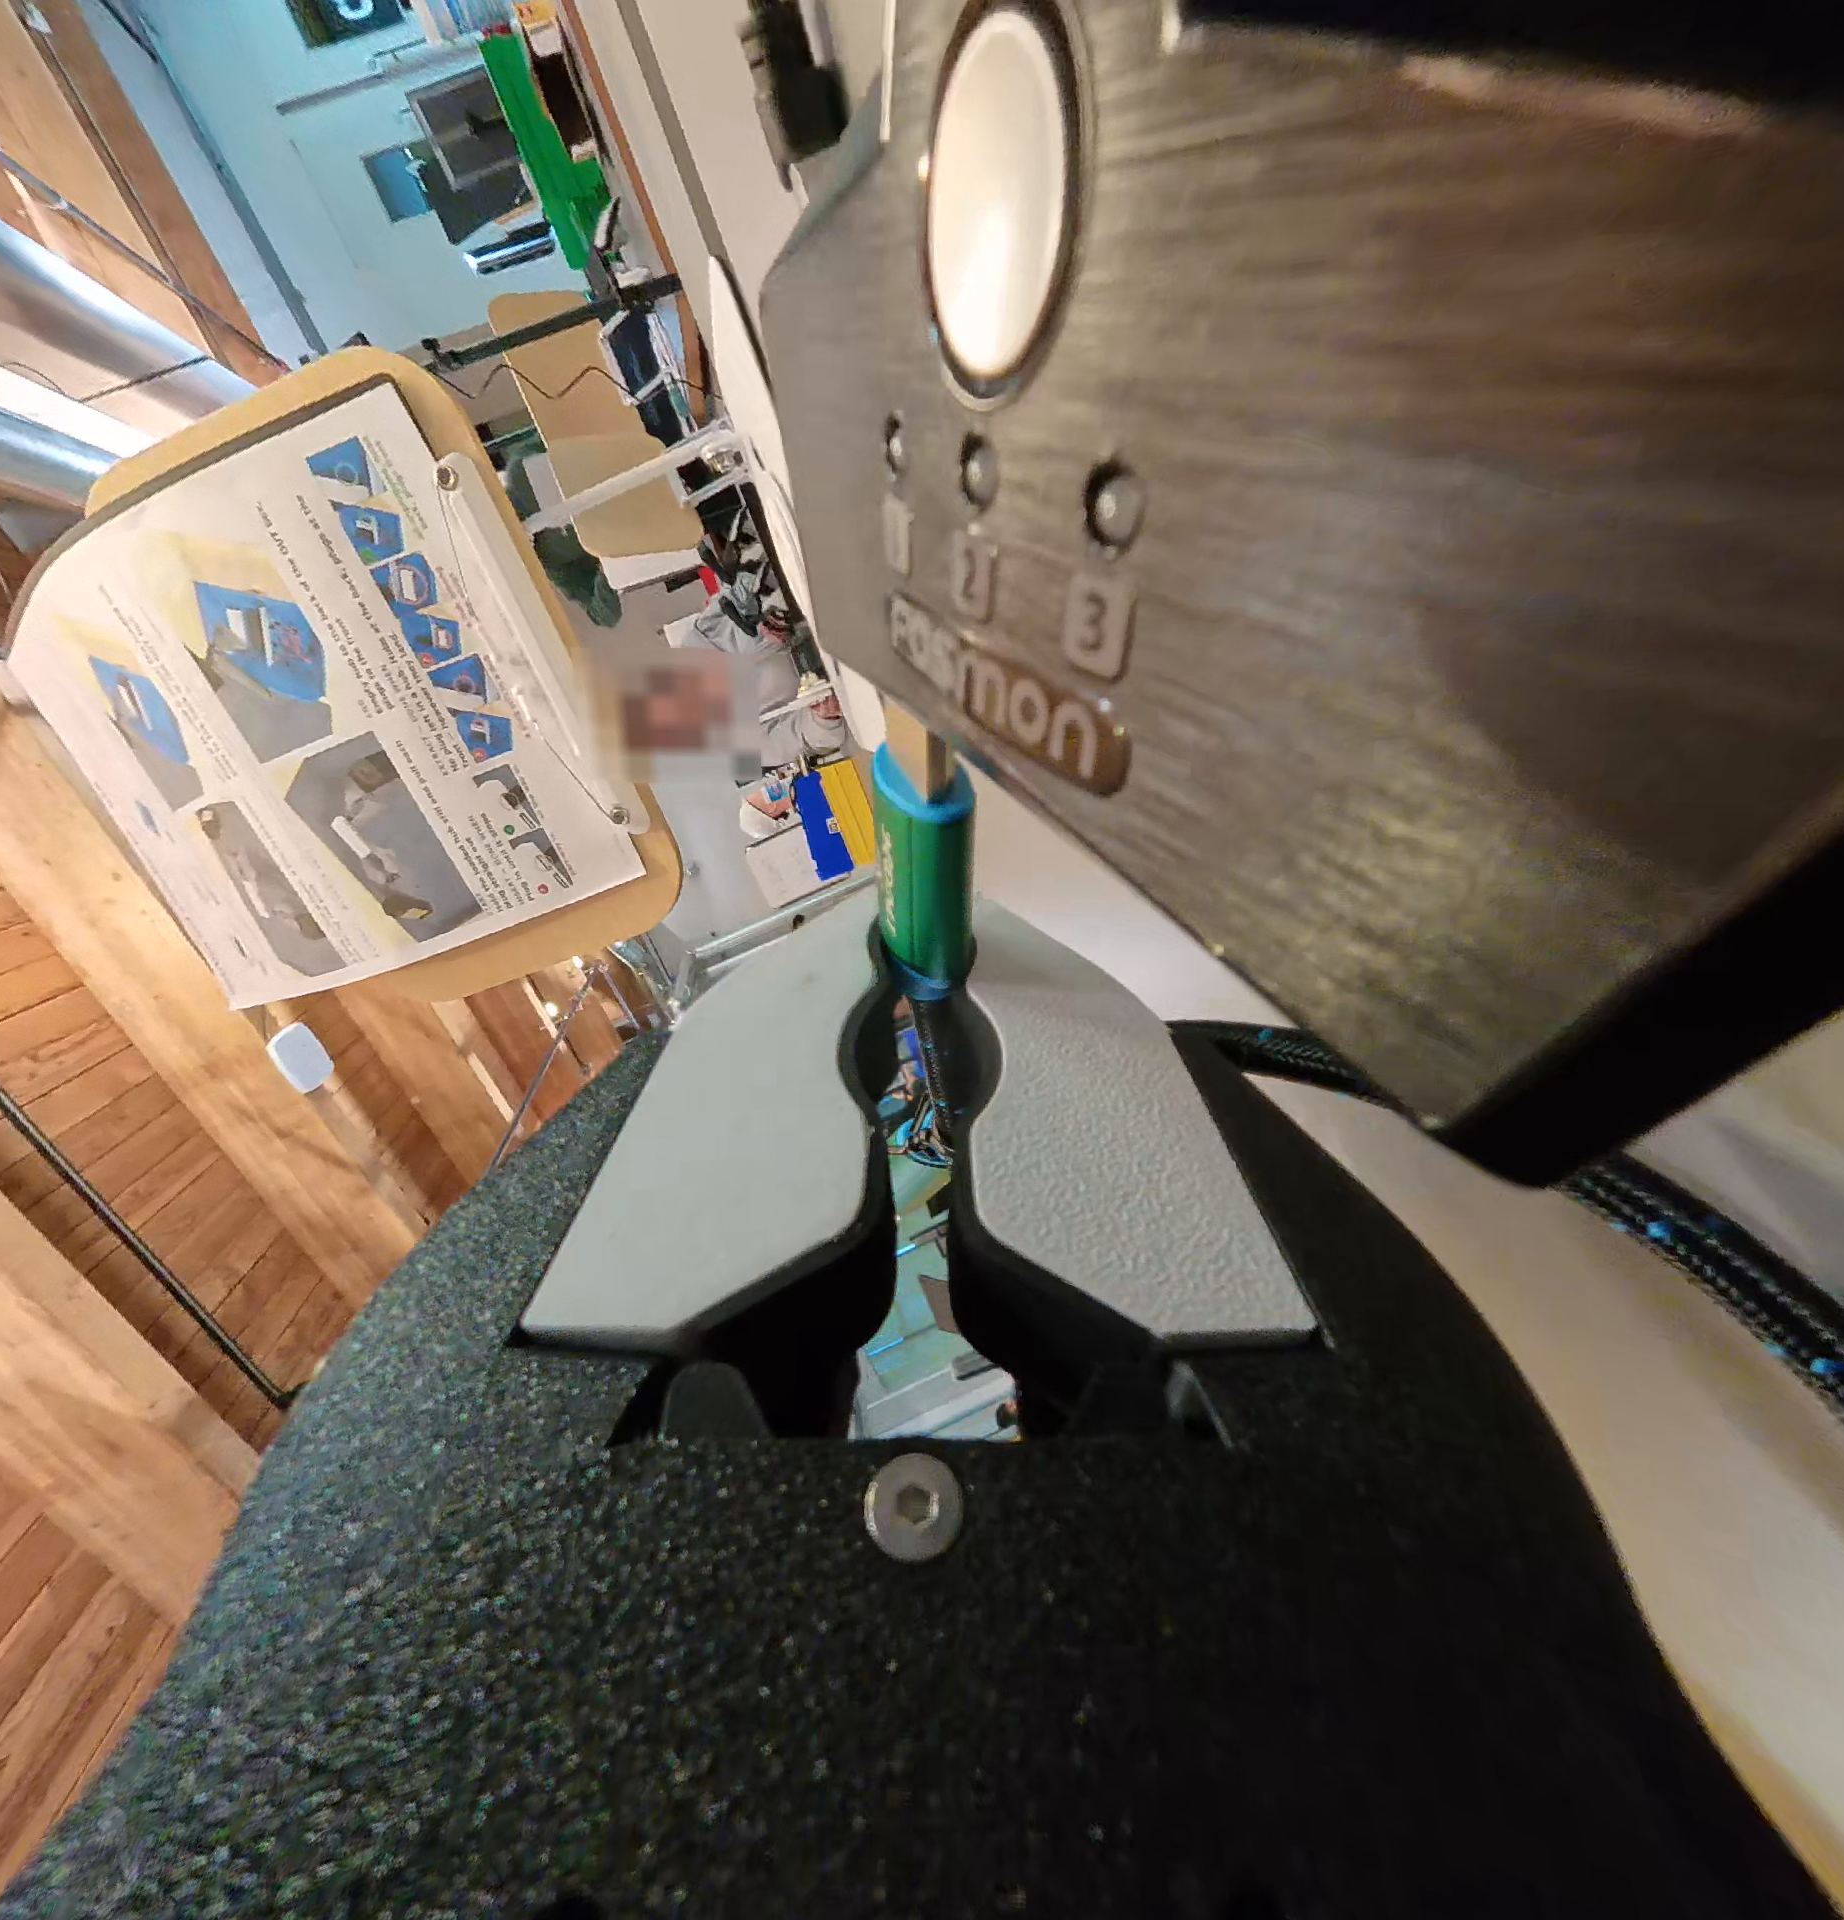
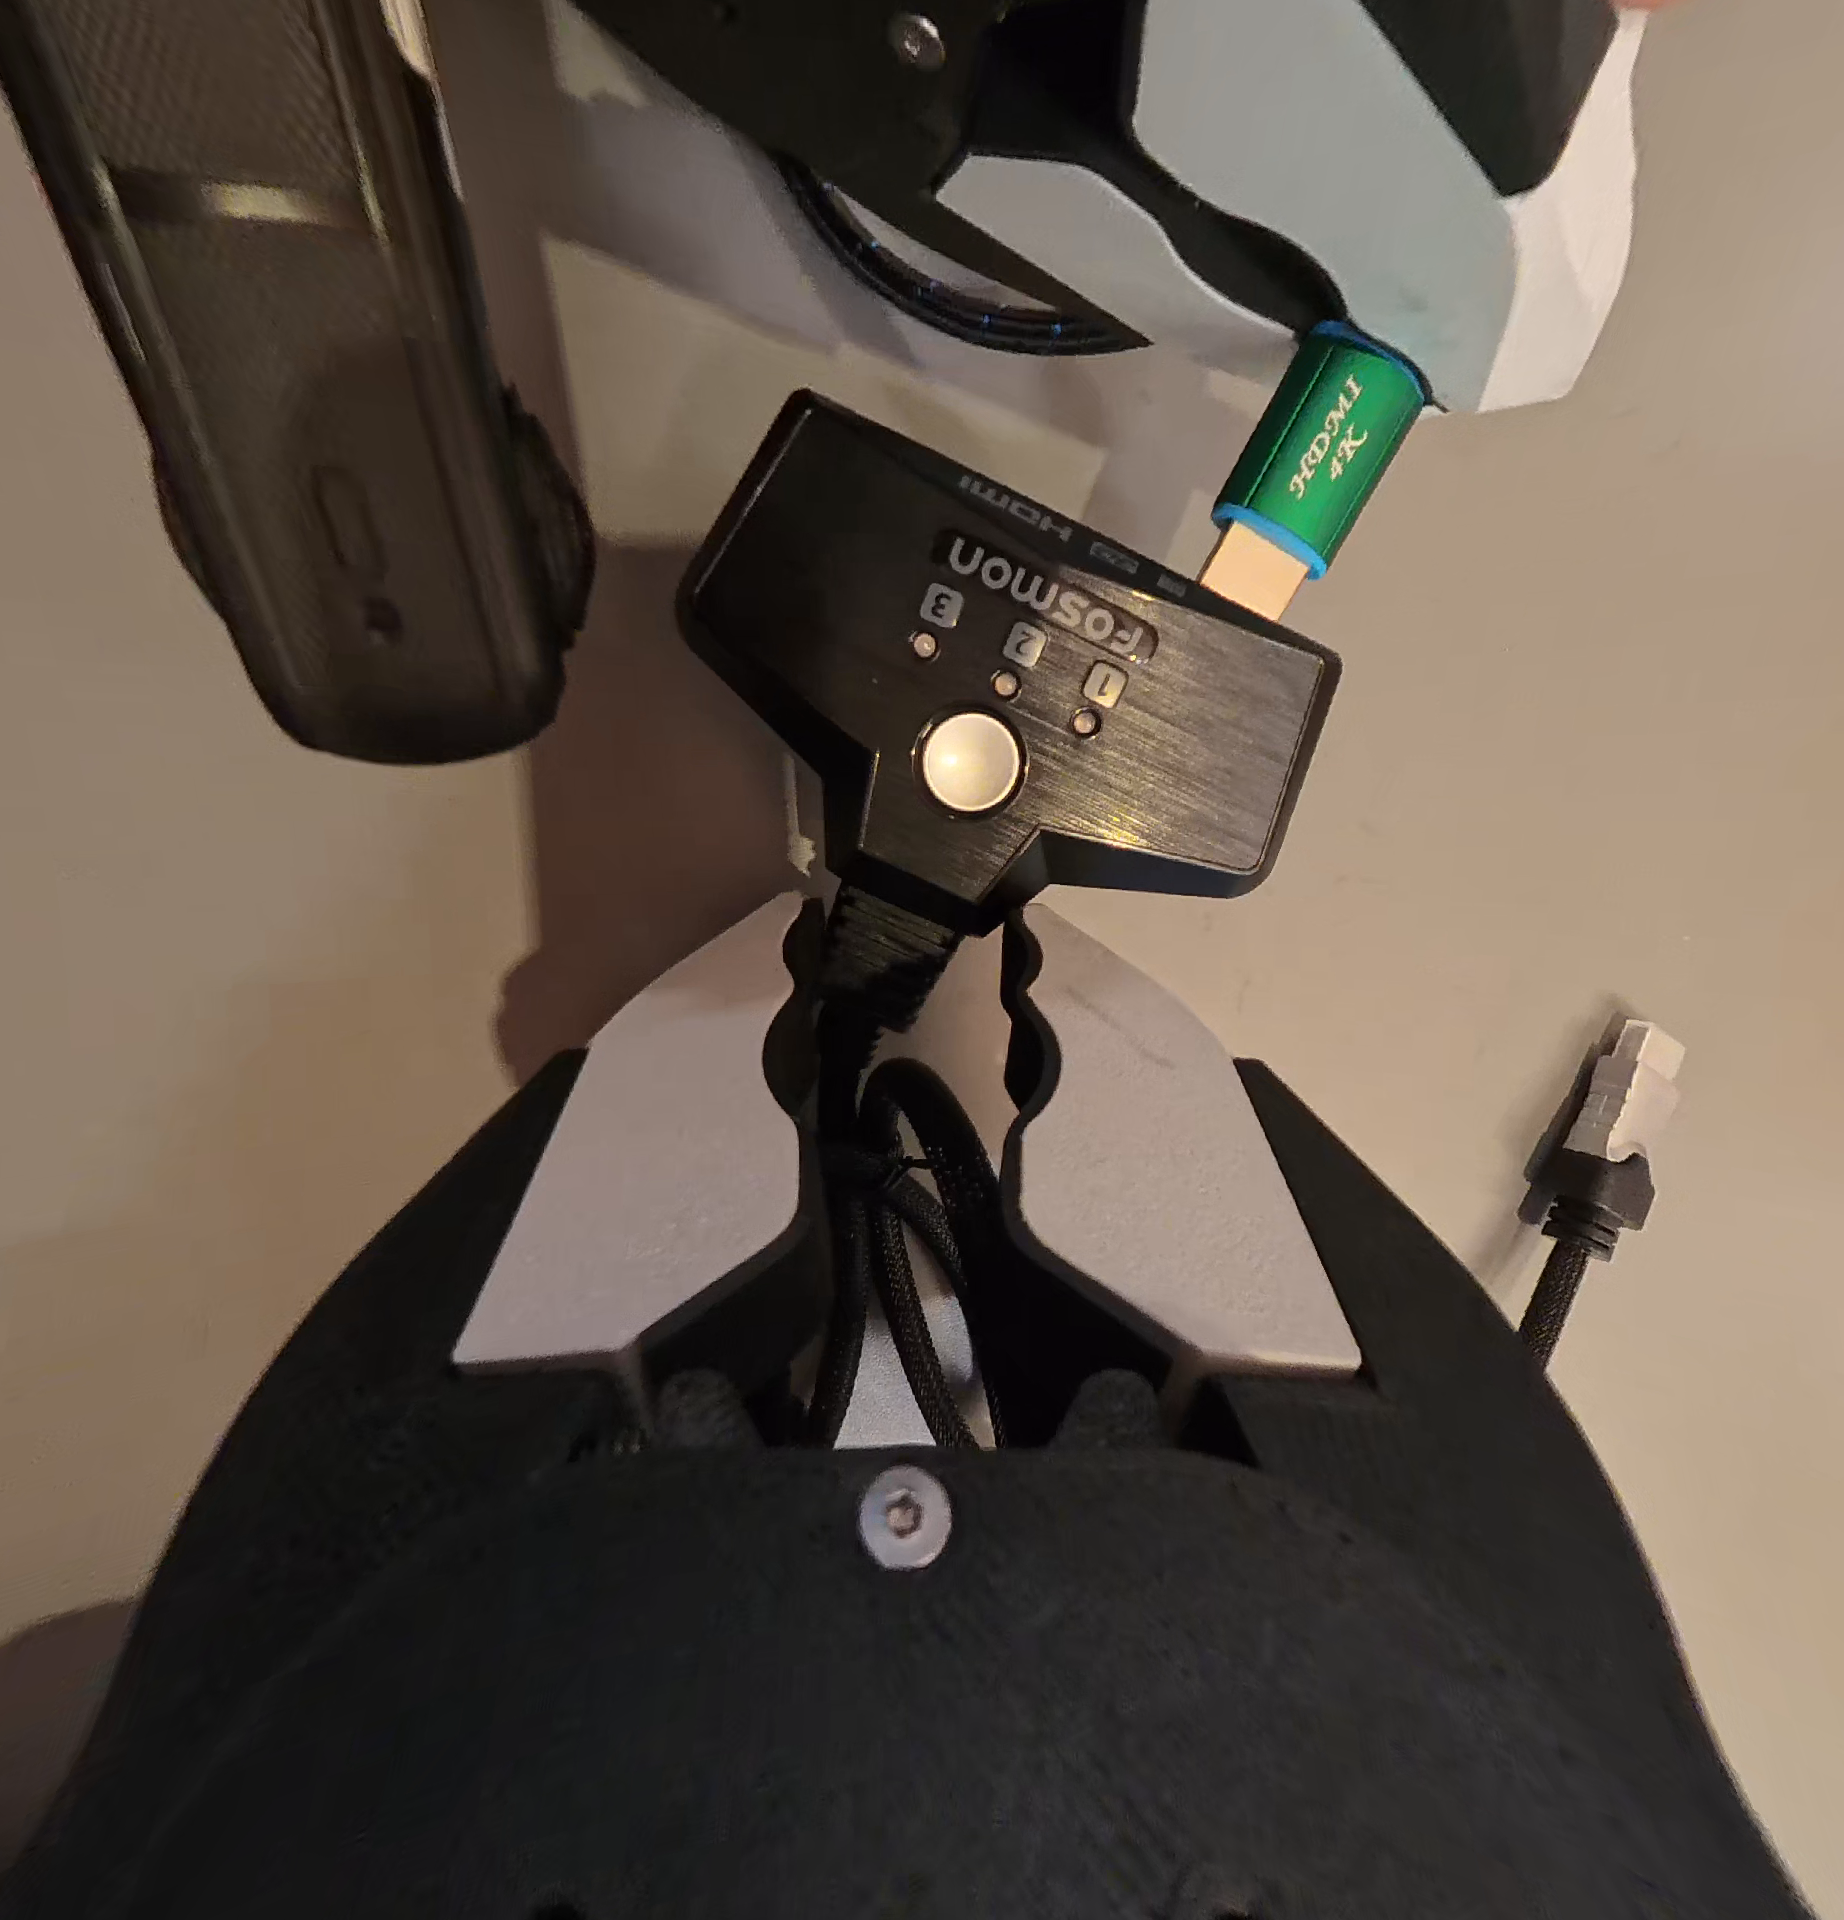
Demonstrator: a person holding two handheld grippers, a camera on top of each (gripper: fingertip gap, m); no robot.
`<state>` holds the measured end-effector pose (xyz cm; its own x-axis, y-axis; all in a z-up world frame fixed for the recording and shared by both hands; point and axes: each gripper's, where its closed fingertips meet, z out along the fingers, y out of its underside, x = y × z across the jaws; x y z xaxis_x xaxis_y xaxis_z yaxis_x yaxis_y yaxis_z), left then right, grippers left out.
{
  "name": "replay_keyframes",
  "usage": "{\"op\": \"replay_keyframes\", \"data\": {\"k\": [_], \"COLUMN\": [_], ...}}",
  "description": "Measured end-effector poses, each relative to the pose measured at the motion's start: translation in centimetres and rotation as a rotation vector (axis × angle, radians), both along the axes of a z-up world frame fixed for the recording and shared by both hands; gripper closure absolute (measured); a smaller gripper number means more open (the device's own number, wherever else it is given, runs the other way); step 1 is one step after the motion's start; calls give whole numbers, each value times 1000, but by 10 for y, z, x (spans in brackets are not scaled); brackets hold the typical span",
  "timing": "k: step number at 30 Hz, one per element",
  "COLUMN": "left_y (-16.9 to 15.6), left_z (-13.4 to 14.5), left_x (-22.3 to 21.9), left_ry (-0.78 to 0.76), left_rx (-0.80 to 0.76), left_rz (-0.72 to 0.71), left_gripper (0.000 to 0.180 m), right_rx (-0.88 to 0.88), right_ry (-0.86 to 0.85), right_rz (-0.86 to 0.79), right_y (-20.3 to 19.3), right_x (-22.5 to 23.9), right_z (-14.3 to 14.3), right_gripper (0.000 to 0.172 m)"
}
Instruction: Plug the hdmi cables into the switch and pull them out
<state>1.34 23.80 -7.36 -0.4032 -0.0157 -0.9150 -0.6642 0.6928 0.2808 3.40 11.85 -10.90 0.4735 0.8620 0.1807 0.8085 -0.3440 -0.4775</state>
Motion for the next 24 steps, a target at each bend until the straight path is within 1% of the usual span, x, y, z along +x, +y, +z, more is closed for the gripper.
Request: {"op": "replay_keyframes", "data": {"k": [5,9,12,16,18,20,24], "left_y": [-3,-6,-4,-4,-5,-5,-9], "left_z": [6,12,14,15,15,14,8], "left_x": [3,5,5,5,5,5,7], "left_ry": [-6,-24,-40,-56,-61,-54,-27], "left_rx": [64,127,133,132,129,126,125], "left_rz": [-59,-96,-76,-15,10,1,-18], "left_gripper": [177,177,177,178,179,177,178], "right_rx": [9,-2,-8,-10,-11,-8,-13], "right_ry": [-7,28,48,72,75,61,32], "right_rz": [38,16,-15,-59,-54,-39,-5], "right_y": [-4,-3,-2,1,1,0,-3], "right_x": [-2,-2,-1,1,1,0,-1], "right_z": [0,2,3,5,5,4,1], "right_gripper": [139,139,140,140,140,139,137]}}
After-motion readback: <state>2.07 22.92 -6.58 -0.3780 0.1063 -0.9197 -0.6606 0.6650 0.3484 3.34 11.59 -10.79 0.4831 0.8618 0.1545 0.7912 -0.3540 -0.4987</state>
